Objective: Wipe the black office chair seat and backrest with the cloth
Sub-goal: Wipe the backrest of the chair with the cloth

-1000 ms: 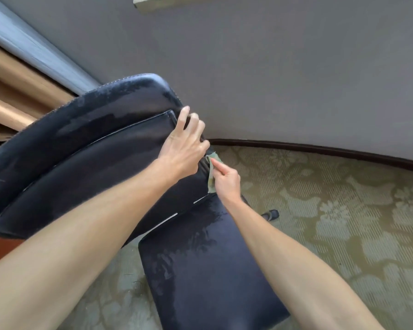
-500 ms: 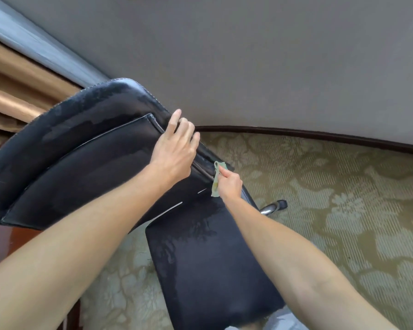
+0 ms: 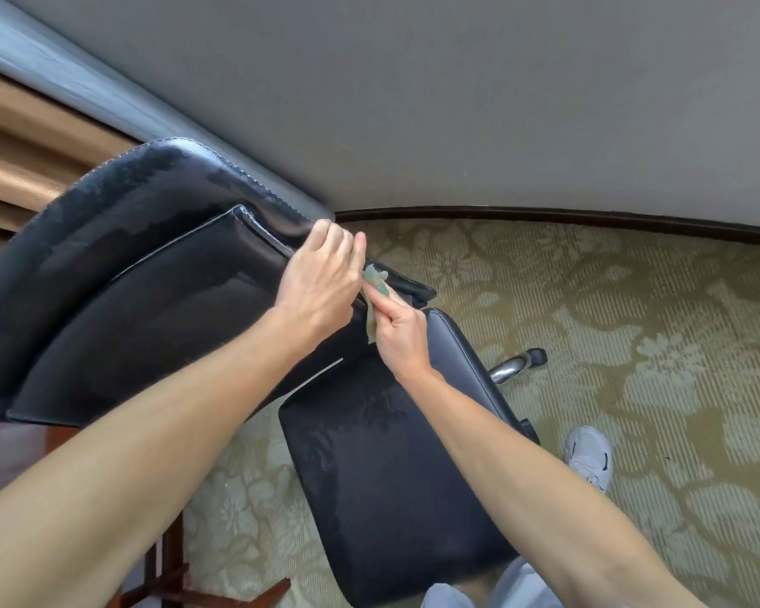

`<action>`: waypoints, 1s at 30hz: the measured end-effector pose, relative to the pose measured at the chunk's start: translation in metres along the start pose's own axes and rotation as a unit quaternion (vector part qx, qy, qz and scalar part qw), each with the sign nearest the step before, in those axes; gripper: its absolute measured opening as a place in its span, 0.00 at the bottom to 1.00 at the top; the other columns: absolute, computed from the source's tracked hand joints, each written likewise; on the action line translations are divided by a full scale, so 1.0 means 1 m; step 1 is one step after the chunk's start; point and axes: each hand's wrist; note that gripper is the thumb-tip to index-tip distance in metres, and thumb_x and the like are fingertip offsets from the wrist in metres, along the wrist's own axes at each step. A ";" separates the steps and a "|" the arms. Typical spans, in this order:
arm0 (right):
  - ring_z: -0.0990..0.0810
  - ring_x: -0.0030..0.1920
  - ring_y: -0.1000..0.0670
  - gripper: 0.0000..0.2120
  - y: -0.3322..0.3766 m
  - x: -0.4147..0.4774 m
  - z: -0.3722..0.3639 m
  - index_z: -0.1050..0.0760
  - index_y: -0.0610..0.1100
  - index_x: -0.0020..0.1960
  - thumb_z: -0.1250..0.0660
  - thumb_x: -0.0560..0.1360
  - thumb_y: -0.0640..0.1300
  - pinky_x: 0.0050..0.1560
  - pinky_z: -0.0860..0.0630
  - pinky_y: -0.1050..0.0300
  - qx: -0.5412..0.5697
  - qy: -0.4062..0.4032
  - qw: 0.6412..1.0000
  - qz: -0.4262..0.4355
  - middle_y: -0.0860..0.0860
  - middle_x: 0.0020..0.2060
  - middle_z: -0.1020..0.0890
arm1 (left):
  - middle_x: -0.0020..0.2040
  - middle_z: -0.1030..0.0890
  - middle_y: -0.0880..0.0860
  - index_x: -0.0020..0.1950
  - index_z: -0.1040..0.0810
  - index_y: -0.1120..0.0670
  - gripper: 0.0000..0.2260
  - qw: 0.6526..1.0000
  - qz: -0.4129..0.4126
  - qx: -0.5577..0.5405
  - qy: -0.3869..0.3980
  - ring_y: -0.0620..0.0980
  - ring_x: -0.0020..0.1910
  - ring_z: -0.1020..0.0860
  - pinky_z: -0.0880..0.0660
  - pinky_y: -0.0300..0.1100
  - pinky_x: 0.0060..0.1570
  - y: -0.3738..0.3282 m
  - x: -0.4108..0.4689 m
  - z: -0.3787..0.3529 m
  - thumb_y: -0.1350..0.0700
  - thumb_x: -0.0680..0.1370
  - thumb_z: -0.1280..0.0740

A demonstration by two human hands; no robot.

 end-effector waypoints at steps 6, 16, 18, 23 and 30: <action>0.21 0.57 0.47 0.19 -0.047 0.019 0.017 0.22 0.54 0.63 0.44 0.80 0.38 0.59 0.26 0.64 -0.051 -0.017 0.971 -0.232 0.49 0.62 0.20 | 0.57 0.25 0.59 0.70 0.33 0.64 0.31 1.000 0.004 -0.012 -0.002 0.59 0.59 0.28 0.39 0.53 0.68 -0.003 0.001 0.003 0.46 0.73 0.35; 0.24 0.62 0.48 0.14 -0.053 0.026 0.019 0.22 0.50 0.63 0.39 0.81 0.42 0.59 0.29 0.64 0.020 -0.039 0.952 -0.304 0.50 0.62 0.21 | 0.63 0.28 0.64 0.71 0.36 0.65 0.30 0.999 -0.004 0.028 0.030 0.64 0.64 0.32 0.43 0.57 0.70 -0.012 0.005 0.010 0.48 0.74 0.41; 0.24 0.62 0.54 0.14 -0.041 0.020 0.020 0.21 0.51 0.62 0.38 0.80 0.40 0.52 0.31 0.74 0.038 -0.021 0.962 -0.270 0.51 0.62 0.21 | 0.70 0.35 0.67 0.76 0.43 0.65 0.34 0.998 -0.025 0.043 0.050 0.66 0.70 0.38 0.49 0.58 0.72 -0.021 0.008 0.008 0.45 0.76 0.43; 0.30 0.68 0.59 0.14 -0.016 0.009 0.016 0.21 0.47 0.61 0.37 0.79 0.36 0.69 0.34 0.64 0.102 0.034 0.984 -0.140 0.54 0.65 0.23 | 0.78 0.52 0.66 0.80 0.54 0.58 0.34 0.993 -0.028 0.026 0.109 0.66 0.77 0.54 0.61 0.63 0.74 -0.038 0.016 0.006 0.43 0.80 0.46; 0.31 0.67 0.61 0.15 -0.029 0.009 0.011 0.22 0.47 0.62 0.39 0.80 0.35 0.71 0.36 0.61 0.077 0.016 0.988 -0.134 0.51 0.66 0.24 | 0.64 0.30 0.66 0.69 0.34 0.63 0.25 0.995 0.016 0.013 0.097 0.66 0.64 0.33 0.42 0.62 0.68 -0.030 0.020 0.012 0.52 0.75 0.40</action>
Point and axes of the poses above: each hand's wrist, its own x-axis towards the middle knuckle, its own z-axis out of the back of the hand, y = z × x
